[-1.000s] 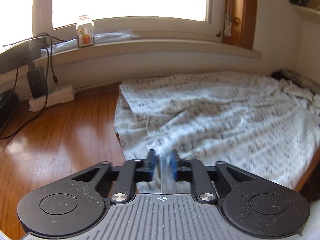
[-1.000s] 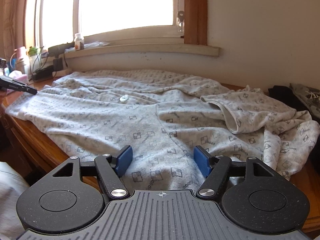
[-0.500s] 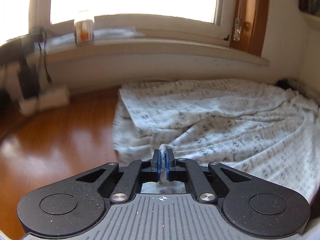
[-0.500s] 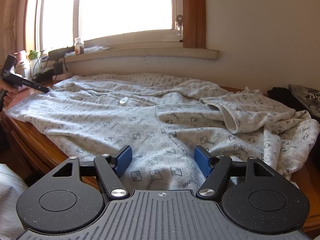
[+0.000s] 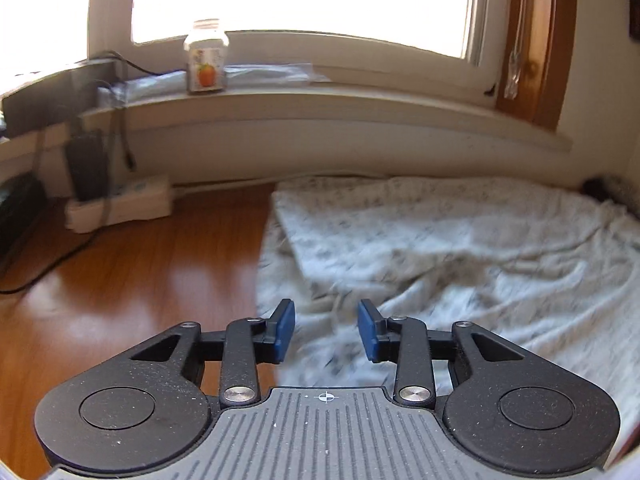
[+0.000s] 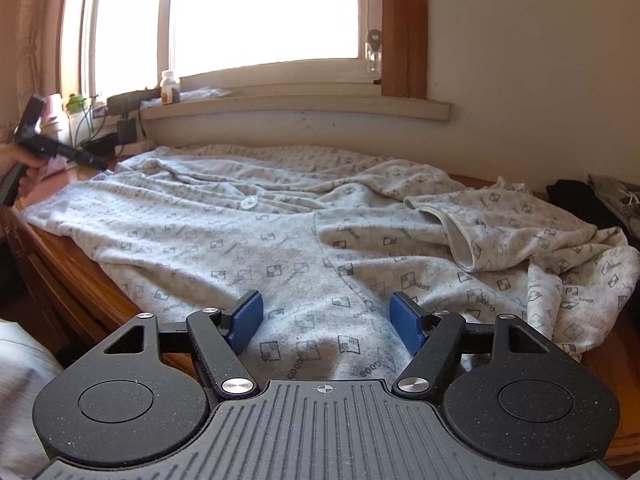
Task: Fold clothes
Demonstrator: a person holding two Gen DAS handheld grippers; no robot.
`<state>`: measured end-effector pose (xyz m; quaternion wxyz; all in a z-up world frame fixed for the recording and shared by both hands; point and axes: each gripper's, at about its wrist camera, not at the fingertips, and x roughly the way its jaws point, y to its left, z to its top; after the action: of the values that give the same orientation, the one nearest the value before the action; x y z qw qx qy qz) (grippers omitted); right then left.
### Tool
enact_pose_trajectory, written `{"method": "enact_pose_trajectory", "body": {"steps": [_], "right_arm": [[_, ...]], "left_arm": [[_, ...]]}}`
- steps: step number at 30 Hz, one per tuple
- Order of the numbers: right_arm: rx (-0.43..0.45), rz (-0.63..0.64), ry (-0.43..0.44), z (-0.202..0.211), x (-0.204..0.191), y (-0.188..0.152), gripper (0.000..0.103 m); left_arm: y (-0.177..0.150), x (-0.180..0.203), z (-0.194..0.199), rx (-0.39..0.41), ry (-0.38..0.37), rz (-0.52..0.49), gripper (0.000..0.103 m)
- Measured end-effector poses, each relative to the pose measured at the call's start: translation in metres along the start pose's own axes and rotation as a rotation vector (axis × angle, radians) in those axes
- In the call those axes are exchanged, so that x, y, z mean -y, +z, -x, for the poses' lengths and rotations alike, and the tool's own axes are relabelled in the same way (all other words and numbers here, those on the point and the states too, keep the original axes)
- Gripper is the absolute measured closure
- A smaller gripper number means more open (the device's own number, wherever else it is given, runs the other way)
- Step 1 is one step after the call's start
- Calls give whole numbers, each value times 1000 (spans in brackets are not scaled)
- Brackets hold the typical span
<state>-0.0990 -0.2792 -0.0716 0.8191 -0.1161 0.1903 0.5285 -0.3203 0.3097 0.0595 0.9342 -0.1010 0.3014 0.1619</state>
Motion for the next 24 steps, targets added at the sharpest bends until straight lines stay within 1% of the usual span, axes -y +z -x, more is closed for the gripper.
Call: {"method": "enact_pose_trajectory", "body": {"steps": [2, 4, 5, 6, 7, 12, 13, 14, 16, 17, 18, 20, 22, 23, 24], "right_arm": [[0, -2, 3, 0, 1, 0, 33], [2, -5, 4, 0, 1, -1, 32], [4, -5, 4, 0, 2, -1, 32], [6, -6, 4, 0, 2, -2, 32], [8, -7, 4, 0, 3, -2, 32], [14, -11, 8, -1, 3, -3, 31], [14, -12, 9, -1, 2, -3, 30], [14, -13, 10, 0, 3, -3, 30], [17, -20, 10, 1, 5, -3, 30], [18, -24, 10, 1, 6, -4, 30], [24, -36, 12, 4, 8, -3, 30], [41, -68, 13, 9, 16, -1, 30], [63, -107, -12, 18, 26, 3, 31], [74, -127, -26, 22, 32, 5, 35], [64, -139, -44, 22, 37, 7, 39]], "left_arm": [[5, 3, -13, -30, -26, 5, 64], [6, 6, -27, -61, -30, -4, 64], [5, 8, -28, -55, -18, -14, 67], [3, 9, -30, -48, -6, -24, 91], [2, 10, -31, -41, 6, -33, 101], [14, -12, -13, 72, 128, 0, 102], [16, -13, -13, 65, 107, 9, 102], [17, -8, -15, 39, 112, -11, 98], [18, 3, -16, 38, 157, -40, 82], [18, 7, -16, 45, 160, -37, 63], [17, 15, -15, 59, 144, -43, 46], [16, 32, -15, 85, 112, -55, 39], [17, 55, -18, 97, 60, -86, 36], [17, 67, -18, 107, 34, -99, 32], [17, 80, -21, 114, -5, -116, 28]]}}
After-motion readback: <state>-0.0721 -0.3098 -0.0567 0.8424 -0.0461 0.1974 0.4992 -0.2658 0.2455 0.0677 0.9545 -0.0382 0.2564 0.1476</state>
